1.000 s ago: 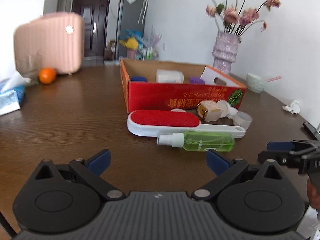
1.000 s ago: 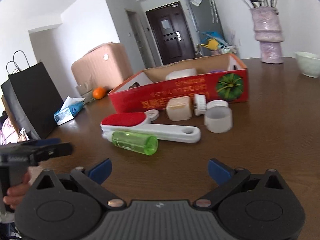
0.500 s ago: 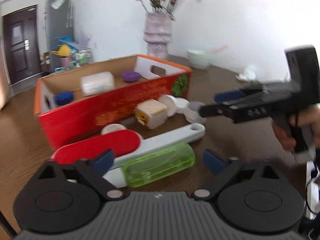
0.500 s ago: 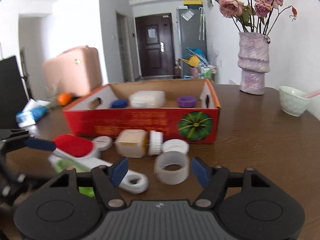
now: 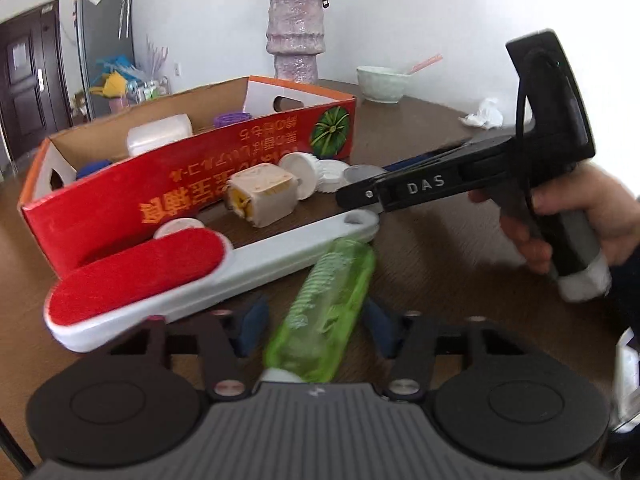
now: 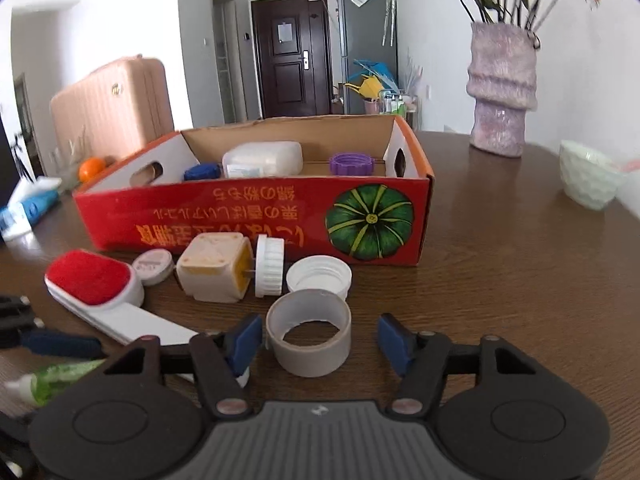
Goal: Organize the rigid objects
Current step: 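Grasp the green spray bottle with the left tool while the right tool grasps the tape roll, then carry the bottle and tape roll into the box and open both tools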
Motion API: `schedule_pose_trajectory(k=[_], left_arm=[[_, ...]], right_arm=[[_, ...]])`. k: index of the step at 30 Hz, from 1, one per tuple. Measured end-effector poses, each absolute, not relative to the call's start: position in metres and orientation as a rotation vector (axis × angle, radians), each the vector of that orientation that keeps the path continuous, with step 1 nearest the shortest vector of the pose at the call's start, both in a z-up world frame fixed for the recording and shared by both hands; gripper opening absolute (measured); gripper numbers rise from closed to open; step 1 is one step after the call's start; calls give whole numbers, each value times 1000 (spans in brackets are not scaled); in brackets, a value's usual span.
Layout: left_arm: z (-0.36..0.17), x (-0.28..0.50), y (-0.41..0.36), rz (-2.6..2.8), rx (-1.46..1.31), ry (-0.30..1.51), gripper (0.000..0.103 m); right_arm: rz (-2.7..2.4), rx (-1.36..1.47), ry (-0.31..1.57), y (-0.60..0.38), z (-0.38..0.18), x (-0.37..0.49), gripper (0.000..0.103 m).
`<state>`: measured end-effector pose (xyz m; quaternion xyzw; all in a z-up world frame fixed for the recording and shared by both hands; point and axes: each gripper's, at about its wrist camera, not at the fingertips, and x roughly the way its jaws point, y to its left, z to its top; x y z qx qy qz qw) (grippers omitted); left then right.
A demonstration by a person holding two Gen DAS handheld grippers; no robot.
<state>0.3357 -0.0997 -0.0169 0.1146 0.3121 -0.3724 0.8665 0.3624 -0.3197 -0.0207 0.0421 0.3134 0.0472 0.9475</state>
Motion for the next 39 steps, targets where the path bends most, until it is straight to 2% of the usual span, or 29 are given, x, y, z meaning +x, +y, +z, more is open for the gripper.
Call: schedule_pose_trajectory(k=[2, 3, 10, 17, 24, 33, 39], left_arm=[[-15, 336, -102, -775, 193, 682, 31], [-15, 334, -103, -767, 192, 684, 31], [-11, 307, -90, -722, 99, 688, 31], [-1, 258, -27, -539, -130, 584, 31], [15, 245, -6, -409, -173, 538, 31], [55, 250, -5, -464, -176, 408, 31], [101, 310, -6, -418, -114, 369, 31]], right_arm=[[83, 93, 635, -323, -21, 359, 45], [79, 88, 633, -323, -21, 355, 43], [103, 71, 589, -320, -16, 308, 43], [184, 39, 517, -294, -6, 240, 43], [239, 27, 466, -276, 2, 214, 43], [197, 73, 418, -293, 13, 220, 43], [177, 74, 321, -313, 44, 263, 43]])
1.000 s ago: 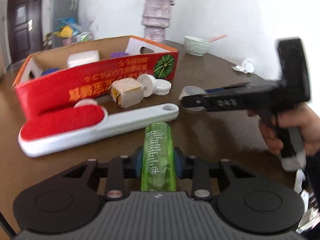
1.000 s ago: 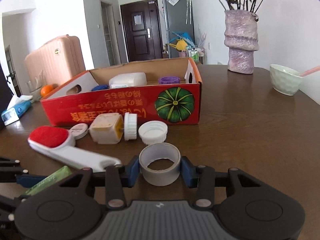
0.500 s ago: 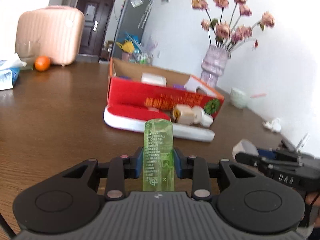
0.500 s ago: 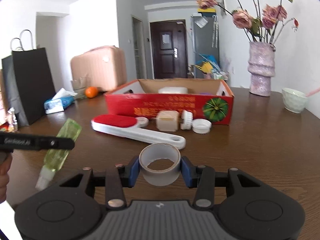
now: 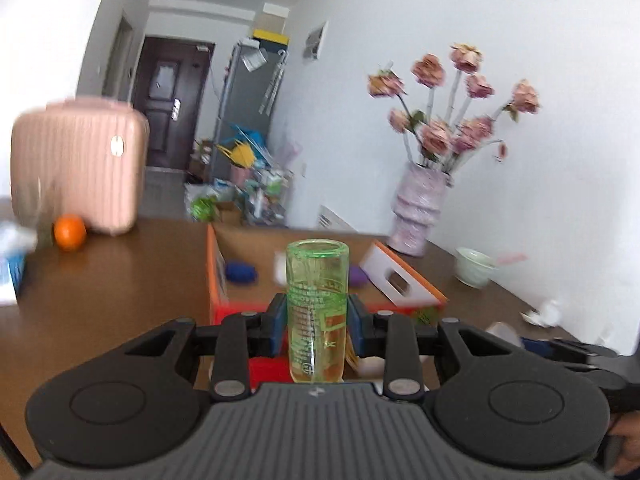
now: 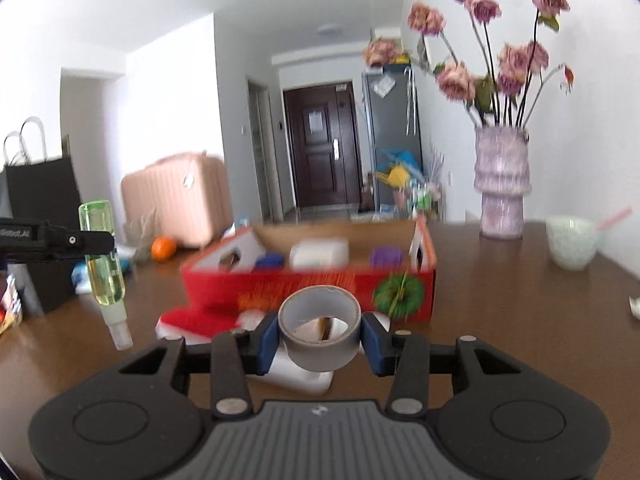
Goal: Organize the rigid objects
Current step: 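Carry the bottle and tape roll into the box and open both tools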
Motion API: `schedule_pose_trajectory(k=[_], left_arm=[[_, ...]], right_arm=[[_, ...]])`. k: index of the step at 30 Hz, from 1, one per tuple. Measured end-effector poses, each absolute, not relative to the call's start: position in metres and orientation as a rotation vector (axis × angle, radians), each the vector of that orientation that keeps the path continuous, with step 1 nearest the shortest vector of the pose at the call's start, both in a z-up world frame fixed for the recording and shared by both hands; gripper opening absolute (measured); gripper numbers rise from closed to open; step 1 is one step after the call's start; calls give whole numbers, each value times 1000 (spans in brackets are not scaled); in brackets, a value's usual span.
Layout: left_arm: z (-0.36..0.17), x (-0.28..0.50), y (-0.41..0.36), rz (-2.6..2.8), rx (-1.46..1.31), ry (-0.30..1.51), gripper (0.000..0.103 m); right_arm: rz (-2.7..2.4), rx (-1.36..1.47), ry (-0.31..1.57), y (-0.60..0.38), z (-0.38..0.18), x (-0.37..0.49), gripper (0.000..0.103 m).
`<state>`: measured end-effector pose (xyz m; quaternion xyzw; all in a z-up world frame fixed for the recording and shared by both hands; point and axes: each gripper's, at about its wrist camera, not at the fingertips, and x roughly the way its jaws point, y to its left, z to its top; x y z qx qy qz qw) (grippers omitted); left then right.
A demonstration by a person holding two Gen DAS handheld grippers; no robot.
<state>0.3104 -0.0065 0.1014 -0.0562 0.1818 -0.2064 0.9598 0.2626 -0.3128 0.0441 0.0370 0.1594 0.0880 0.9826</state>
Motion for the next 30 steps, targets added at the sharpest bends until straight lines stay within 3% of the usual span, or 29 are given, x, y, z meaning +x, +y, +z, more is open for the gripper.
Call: schedule_pose_trajectory(k=[7, 22, 23, 24, 25, 26, 27, 29, 30], left_arm=[[116, 412, -24, -418, -62, 461, 31], [31, 570, -47, -313, 18, 757, 33], [26, 570, -49, -305, 33, 727, 35], [24, 567, -50, -286, 44, 694, 48], [22, 566, -54, -291, 65, 678, 55], [23, 563, -58, -324, 107, 678, 72], [26, 560, -59, -330, 119, 653, 86], [31, 550, -59, -307, 111, 567, 92], [32, 550, -59, -314, 120, 562, 93]], right_arm=[[170, 97, 333, -331, 65, 351, 43], [70, -68, 543, -303, 24, 506, 43], [47, -87, 551, -302, 19, 513, 43], [26, -99, 566, -302, 11, 520, 43], [17, -105, 575, -301, 4, 525, 43], [20, -140, 538, -298, 0, 522, 45], [15, -157, 534, -294, -3, 522, 54], [36, -157, 533, -291, -1, 519, 66], [48, -147, 515, -292, 1, 517, 78]])
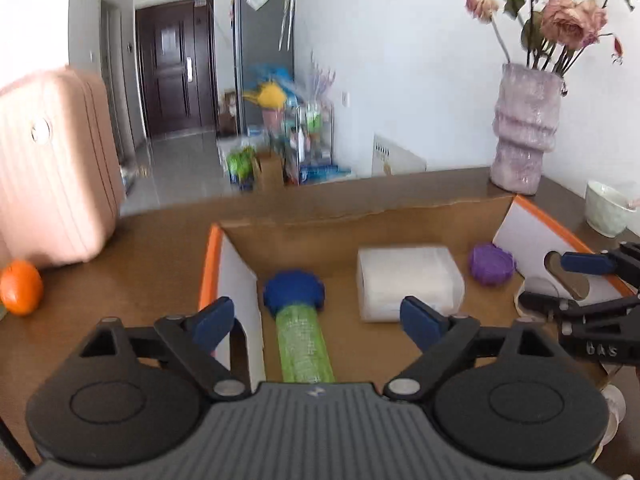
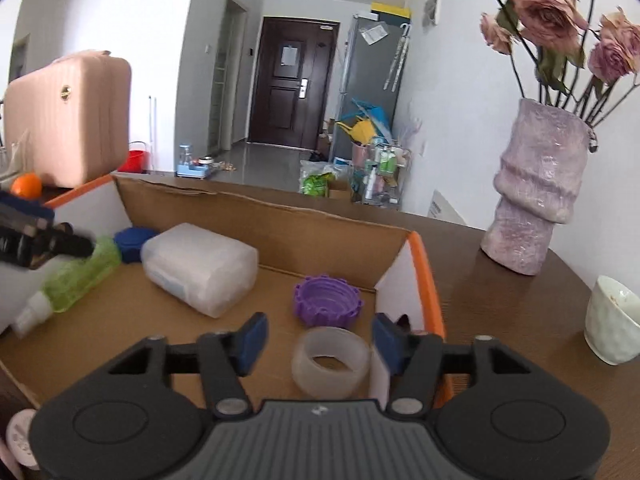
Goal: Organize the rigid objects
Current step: 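Carry the bottle and tape roll into the box and open both tools, then withdraw both tools from the box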
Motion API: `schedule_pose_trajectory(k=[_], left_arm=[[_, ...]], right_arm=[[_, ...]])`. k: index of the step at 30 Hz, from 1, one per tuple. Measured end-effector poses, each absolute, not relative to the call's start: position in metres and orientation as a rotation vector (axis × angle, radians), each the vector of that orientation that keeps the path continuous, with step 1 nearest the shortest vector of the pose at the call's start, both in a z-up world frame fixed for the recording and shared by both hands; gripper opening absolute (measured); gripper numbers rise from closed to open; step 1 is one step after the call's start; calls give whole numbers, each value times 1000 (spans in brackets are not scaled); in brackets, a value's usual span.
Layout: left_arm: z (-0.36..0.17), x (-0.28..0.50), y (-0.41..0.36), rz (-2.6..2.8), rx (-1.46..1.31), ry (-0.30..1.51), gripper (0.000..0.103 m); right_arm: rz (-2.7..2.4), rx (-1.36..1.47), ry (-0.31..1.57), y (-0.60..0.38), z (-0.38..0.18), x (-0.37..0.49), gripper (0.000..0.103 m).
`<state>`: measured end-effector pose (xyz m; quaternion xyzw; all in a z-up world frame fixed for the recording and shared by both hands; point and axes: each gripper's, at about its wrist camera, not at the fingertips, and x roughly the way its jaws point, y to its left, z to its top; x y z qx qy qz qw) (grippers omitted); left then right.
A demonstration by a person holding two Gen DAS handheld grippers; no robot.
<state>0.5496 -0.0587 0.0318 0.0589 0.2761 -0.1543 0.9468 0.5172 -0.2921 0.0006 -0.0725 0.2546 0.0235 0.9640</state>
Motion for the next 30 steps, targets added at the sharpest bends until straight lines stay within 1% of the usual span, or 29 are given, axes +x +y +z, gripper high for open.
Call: schedule_pose_trajectory(k=[1, 3, 5, 6, 7, 8, 9, 10, 13, 14, 15, 16, 17, 18, 19, 21, 24, 26, 30], left_arm=[[31, 550, -58, -325, 125, 581, 93], [27, 553, -56, -318, 111, 622, 93], [24, 555, -56, -328, 112, 611, 94], [24, 553, -57, -332, 115, 608, 94], [25, 552, -56, -337, 108, 607, 94], [25, 553, -54, -339, 98, 605, 94], [25, 555, -56, -341, 93, 599, 94], [24, 555, -58, -342, 92, 593, 94], [24, 549, -61, -332, 73, 585, 94], [25, 546, -60, -331, 53, 570, 97], [27, 545, -60, -330, 44, 554, 99], [30, 541, -60, -321, 46, 535, 101], [33, 538, -60, -305, 53, 521, 101], [37, 532, -60, -295, 61, 504, 102], [43, 524, -59, -293, 62, 486, 103], [53, 507, -57, -279, 73, 466, 103], [69, 471, -56, -254, 117, 382, 103], [77, 445, -53, -244, 146, 334, 103], [81, 392, -39, -229, 150, 322, 103]], right_arm=[[44, -136, 497, -294, 0, 515, 81], [40, -126, 491, -298, -1, 514, 79], [55, -128, 474, -301, -1, 512, 78], [53, -144, 470, -302, -2, 512, 74], [43, -177, 465, -302, -3, 512, 69], [34, -208, 458, -302, -4, 512, 65], [27, -235, 452, -303, -5, 513, 59], [25, -252, 448, -304, -6, 513, 55], [18, -250, 432, -308, -6, 515, 51], [12, -243, 423, -310, -6, 515, 51], [21, -224, 417, -313, -4, 515, 55], [51, -206, 413, -315, -2, 512, 64], [77, -189, 403, -315, -1, 508, 69], [91, -177, 393, -315, 1, 504, 82], [96, -163, 373, -313, 5, 497, 92], [91, -142, 337, -309, 13, 483, 96], [122, -88, 291, -304, 29, 452, 97], [147, -47, 262, -301, 37, 427, 102], [165, -40, 218, -293, 42, 375, 103]])
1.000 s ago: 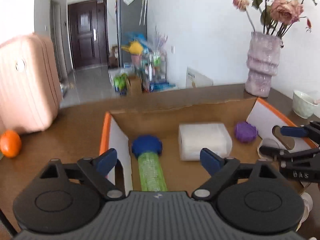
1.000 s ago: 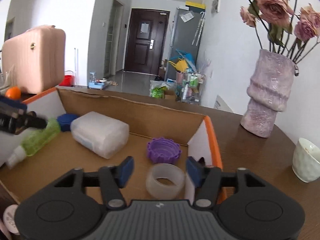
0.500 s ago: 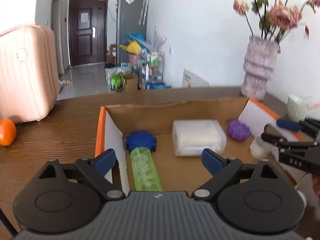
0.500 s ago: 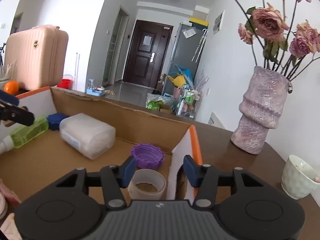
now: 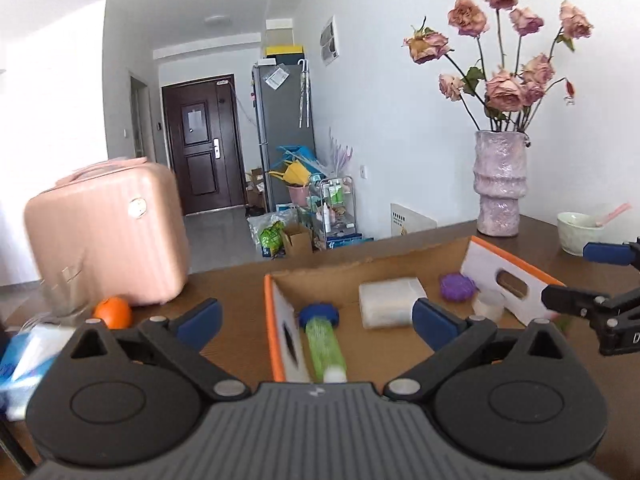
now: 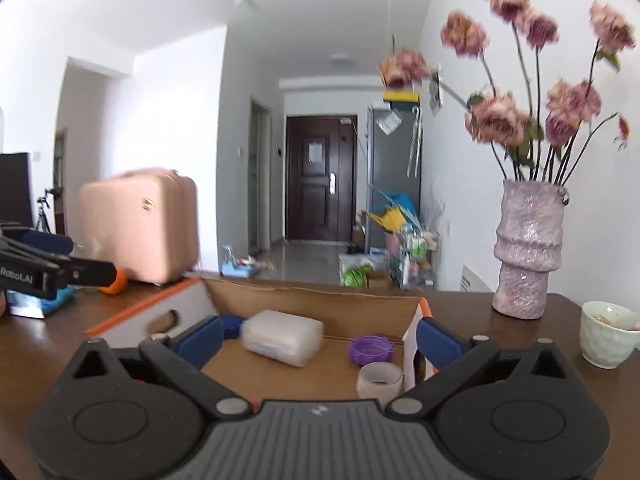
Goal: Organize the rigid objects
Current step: 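Withdraw both tools from the box, then grasp the red lint roller with the left tool while the right tool grasps a white cap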
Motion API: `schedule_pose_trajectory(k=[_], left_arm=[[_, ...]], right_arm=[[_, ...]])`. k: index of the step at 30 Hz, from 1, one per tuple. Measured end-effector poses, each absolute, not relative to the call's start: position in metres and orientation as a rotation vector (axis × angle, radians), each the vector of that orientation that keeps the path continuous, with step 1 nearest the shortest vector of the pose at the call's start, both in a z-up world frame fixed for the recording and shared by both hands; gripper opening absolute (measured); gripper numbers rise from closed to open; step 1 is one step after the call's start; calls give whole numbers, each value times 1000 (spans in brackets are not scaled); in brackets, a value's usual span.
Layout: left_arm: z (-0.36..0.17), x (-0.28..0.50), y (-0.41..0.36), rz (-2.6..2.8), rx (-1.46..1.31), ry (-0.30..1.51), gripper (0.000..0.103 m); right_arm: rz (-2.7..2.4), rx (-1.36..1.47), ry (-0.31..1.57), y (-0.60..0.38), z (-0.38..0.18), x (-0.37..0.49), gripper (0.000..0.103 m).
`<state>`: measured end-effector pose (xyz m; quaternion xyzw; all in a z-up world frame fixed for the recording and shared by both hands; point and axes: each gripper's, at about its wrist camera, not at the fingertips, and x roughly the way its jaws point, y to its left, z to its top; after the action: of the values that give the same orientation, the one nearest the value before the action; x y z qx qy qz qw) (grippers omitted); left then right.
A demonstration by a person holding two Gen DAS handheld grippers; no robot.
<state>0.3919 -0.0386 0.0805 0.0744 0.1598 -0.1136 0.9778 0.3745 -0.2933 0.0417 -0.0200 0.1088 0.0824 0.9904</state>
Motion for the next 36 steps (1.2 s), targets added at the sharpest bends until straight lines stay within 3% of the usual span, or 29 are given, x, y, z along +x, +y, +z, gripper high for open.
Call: schedule_pose_trajectory(k=[11, 18, 24, 29, 33, 36], left_arm=[[13, 248, 11, -139, 43, 370, 103], [0, 234, 9, -211, 99, 446, 103], [4, 263, 6, -160, 64, 498, 103], [18, 298, 13, -204, -49, 560, 103], [26, 332, 10, -274, -107, 608, 103], [25, 359, 1, -277, -64, 623, 101]], right_arm=[[207, -30, 315, -287, 12, 223, 103], [178, -24, 436, -289, -8, 194, 102], [149, 141, 508, -301, -6, 216, 79], [159, 124, 486, -299, 0, 234, 73], [148, 113, 513, -297, 7, 263, 56], [159, 131, 546, -296, 7, 287, 55]])
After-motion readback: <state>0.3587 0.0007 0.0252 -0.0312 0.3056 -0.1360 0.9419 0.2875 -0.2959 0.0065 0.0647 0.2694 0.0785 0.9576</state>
